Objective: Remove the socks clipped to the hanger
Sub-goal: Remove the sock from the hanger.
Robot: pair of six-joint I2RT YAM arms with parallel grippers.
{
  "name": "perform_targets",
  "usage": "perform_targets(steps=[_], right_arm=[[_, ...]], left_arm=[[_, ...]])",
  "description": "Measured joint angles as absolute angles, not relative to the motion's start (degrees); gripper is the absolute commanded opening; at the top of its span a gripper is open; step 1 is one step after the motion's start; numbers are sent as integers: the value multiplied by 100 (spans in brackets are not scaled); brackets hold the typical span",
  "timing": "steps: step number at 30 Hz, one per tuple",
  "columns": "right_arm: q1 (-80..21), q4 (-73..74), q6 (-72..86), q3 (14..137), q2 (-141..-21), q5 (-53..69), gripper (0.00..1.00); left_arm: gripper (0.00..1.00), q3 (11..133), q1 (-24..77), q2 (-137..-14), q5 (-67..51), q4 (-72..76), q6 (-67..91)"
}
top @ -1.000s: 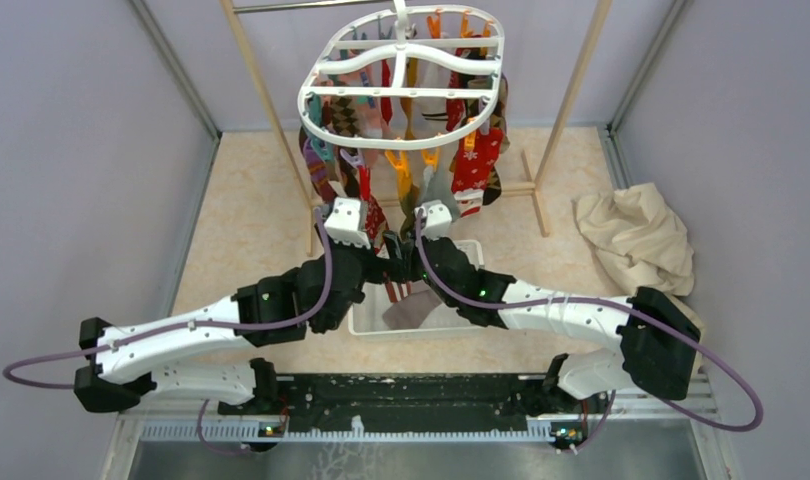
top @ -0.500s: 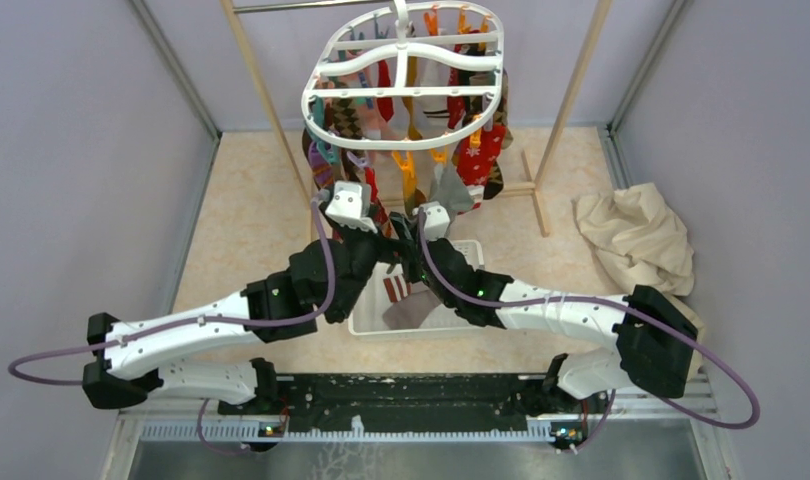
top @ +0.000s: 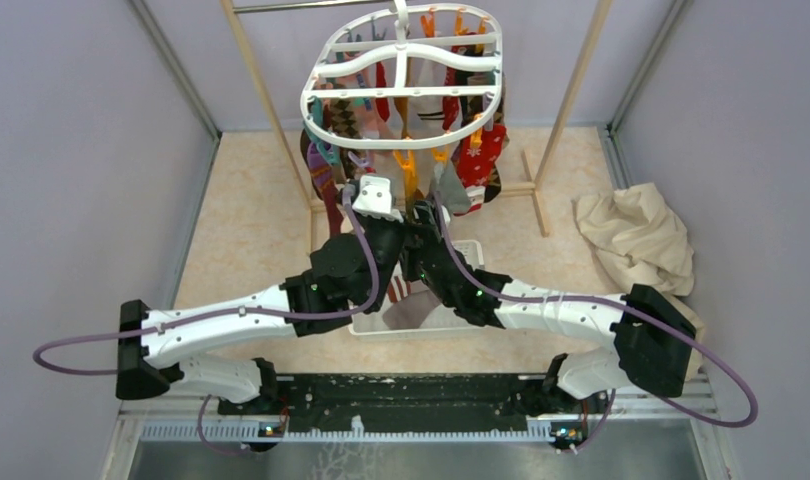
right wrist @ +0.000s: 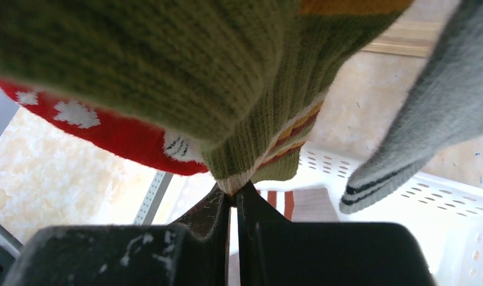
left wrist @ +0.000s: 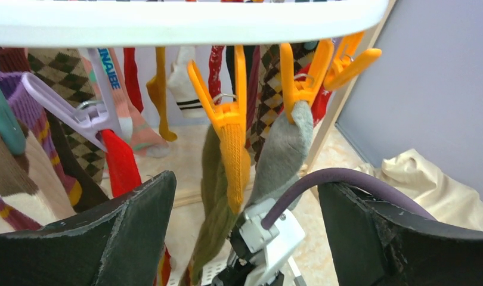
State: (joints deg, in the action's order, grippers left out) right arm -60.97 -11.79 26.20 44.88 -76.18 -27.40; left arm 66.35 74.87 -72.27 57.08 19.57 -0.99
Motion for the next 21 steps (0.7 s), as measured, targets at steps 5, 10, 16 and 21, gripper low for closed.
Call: perform_targets(steps=[5, 10, 16, 21], right_arm=[[-6095, -1247, 2620, 4488, -7618, -2738, 0], [-6095, -1262, 2624, 4488, -7623, -2738, 0], [-6086, -1286, 2676, 4488, -7658, -2733, 0], [-6084, -1284, 2711, 4462, -7679, -2733, 0]], left_arm=[[91, 6646, 7266, -7299, 5594, 2239, -266], [90, 6709, 7019, -7319, 5288, 2130, -187], [89, 6816, 6698, -7330, 4803, 1723, 239], [88, 6823, 6545, -7314, 4519, 1529, 489]])
